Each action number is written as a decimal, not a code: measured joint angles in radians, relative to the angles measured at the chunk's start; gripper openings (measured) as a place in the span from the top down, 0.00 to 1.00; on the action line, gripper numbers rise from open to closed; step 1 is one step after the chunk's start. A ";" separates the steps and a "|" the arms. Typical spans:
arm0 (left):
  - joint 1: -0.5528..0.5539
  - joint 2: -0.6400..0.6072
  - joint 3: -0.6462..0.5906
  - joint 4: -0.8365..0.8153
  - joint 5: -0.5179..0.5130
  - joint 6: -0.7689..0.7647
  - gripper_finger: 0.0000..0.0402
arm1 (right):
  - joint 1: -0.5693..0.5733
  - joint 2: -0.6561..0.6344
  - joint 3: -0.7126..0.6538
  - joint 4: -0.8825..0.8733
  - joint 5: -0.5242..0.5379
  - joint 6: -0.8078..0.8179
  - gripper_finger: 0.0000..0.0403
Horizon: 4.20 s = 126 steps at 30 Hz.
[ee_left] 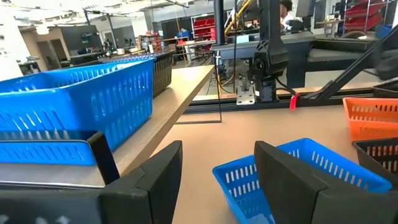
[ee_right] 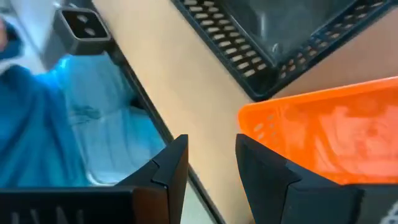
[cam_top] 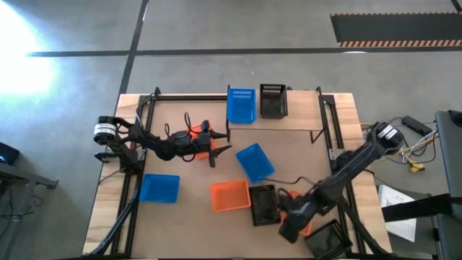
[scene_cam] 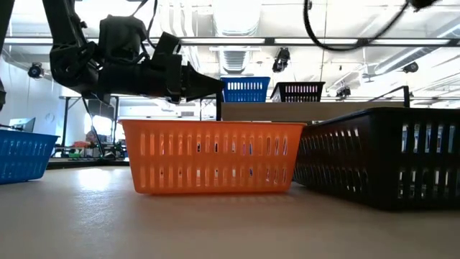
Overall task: Stack baskets on shelf by color
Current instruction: Put the bottom orange bin on the shelf, then stack the top black bin on top of the black bin on the shelf
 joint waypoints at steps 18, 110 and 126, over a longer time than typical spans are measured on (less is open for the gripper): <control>0.002 0.000 0.007 0.000 -0.003 0.020 0.54 | 0.094 0.428 0.445 -0.627 0.035 -0.161 0.60; -0.002 0.001 0.031 -0.009 0.001 -0.059 0.54 | -0.249 -0.363 -0.669 1.045 0.577 -1.091 0.80; -0.002 0.001 0.033 -0.040 0.001 -0.102 0.54 | -0.134 0.031 0.036 0.097 0.360 -0.926 0.79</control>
